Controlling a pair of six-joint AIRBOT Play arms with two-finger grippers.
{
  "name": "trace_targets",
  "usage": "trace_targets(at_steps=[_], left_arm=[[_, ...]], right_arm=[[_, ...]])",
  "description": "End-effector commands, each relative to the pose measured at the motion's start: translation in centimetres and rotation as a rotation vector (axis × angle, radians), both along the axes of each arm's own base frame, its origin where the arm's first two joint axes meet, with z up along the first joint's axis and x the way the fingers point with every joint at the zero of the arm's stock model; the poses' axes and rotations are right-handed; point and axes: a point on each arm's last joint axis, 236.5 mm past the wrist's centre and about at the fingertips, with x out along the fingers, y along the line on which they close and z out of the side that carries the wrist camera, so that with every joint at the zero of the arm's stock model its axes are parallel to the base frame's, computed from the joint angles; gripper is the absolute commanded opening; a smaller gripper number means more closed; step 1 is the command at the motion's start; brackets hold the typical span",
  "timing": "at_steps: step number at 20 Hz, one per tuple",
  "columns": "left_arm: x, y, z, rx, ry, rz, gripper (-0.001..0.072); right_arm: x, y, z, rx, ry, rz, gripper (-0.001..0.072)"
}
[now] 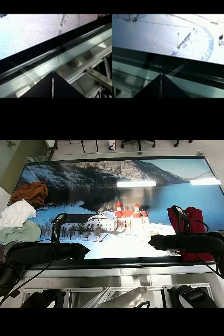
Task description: Fold the shirts.
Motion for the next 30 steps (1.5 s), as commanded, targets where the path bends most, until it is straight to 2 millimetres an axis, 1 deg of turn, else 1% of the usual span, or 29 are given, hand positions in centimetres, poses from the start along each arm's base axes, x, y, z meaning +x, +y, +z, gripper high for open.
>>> trace_targets(at_steps=[1,3,4,5,6,7,8,9,10,11,12,13,14,15,16,17,18,19,20,21,23,24,26,28,29,30], left_arm=[[0.3,1.1,-0.5,0.052,-0.027,0.008,0.0011],[1.5,3.0,-1.3,0.141,-0.071,0.035,0.0011],[2.9,4.6,-1.3,0.199,-0.114,0.068,0.0011],[4.7,6.3,-0.8,0.256,-0.152,0.107,0.0011],[7.0,8.5,0.1,0.317,-0.189,0.162,0.0011],[9.7,11.3,1.3,0.384,-0.227,0.233,0.0012],[12.5,14.1,2.5,0.446,-0.272,0.295,0.0193],[15.7,16.8,3.7,0.499,-0.321,0.339,0.0637],[18.5,19.1,4.3,0.535,-0.353,0.374,0.0698],[21.5,21.1,4.6,0.564,-0.376,0.384,0.0697],[24.3,22.7,4.4,0.586,-0.392,0.392,0.0697],[27.1,24.3,3.9,0.605,-0.406,0.401,0.0697],[30.2,26.0,2.9,0.625,-0.418,0.405,0.0697],[33.2,27.7,1.5,0.653,-0.431,0.405,0.0697],[35.8,29.6,0.0,0.702,-0.435,0.409,0.0698],[38.1,31.8,-1.9,0.77,-0.428,0.402,0.0698],[39.8,33.6,-4.0,0.832,-0.408,0.389,0.0697],[41.1,35.3,-6.4,0.888,-0.378,0.375,0.0697],[42.1,36.4,-8.5,0.932,-0.352,0.361,0.0698],[42.9,37.6,-10.5,0.964,-0.34,0.356,0.0698],[44.6,37.8,-13.4,0.952,-0.382,0.352,0.0697],[45.4,37.4,-14.4,0.946,-0.426,0.34,0.0697],[46.1,37.1,-15.7,0.929,-0.49,0.331,0.0696],[46.5,37.0,-16.0,0.924,-0.519,0.329,0.0695],[46.4,37.5,-15.9,0.924,-0.52,0.338,0.0687],[46.0,38.3,-16.0,0.926,-0.503,0.352,0.0527]], right_arm=[[-0.1,0.2,0.1,0.007,0.003,0.002,0.002],[-0.1,0.2,0.1,0.007,0.003,0.002,0.0021],[-0.1,0.2,0.1,0.007,0.003,0.002,0.002],[-0.1,0.2,0.1,0.007,0.003,0.002,0.002],[-0.1,0.2,0.1,0.007,0.003,0.002,0.002],[-0.1,0.2,0.1,0.007,0.003,0.002,0.0021],[-0.1,0.2,0.1,0.007,0.003,0.002,0.0021],[-0.1,0.2,0.1,0.007,0.003,0.002,0.002],[-0.1,0.2,0.1,0.007,0.003,0.002,0.002],[-0.1,0.2,0.1,0.007,0.003,0.002,0.002],[-0.1,0.2,0.1,0.007,0.003,0.002,0.002],[-0.1,0.2,0.1,0.007,0.003,0.002,0.0021],[-0.1,0.2,0.1,0.006,0.001,0.003,0.002],[0.5,-0.1,0.1,-0.011,-0.031,0.006,0.0021],[1.2,-0.3,0.3,-0.013,-0.06,-0.004,0.002],[1.4,-0.2,0.4,-0.008,-0.069,-0.009,0.002],[1.4,-0.2,0.4,-0.006,-0.07,-0.009,0.002],[1.4,-0.2,0.4,-0.007,-0.07,-0.01,0.0021],[1.7,-0.2,0.5,-0.004,-0.079,-0.015,0.0021],[2.3,-0.1,0.9,0.004,-0.105,-0.028,0.0021],[3.0,0.7,1.8,0.059,-0.13,-0.049,0.0021],[3.1,1.3,2.3,0.098,-0.131,-0.056,0.0021],[3.0,1.6,2.5,0.111,-0.129,-0.057,0.0021],[3.0,1.6,2.4,0.111,-0.126,-0.056,0.0021],[3.0,1.6,2.4,0.111,-0.126,-0.056,0.0021],[3.0,1.6,2.4,0.111,-0.127,-0.056,0.0021]])
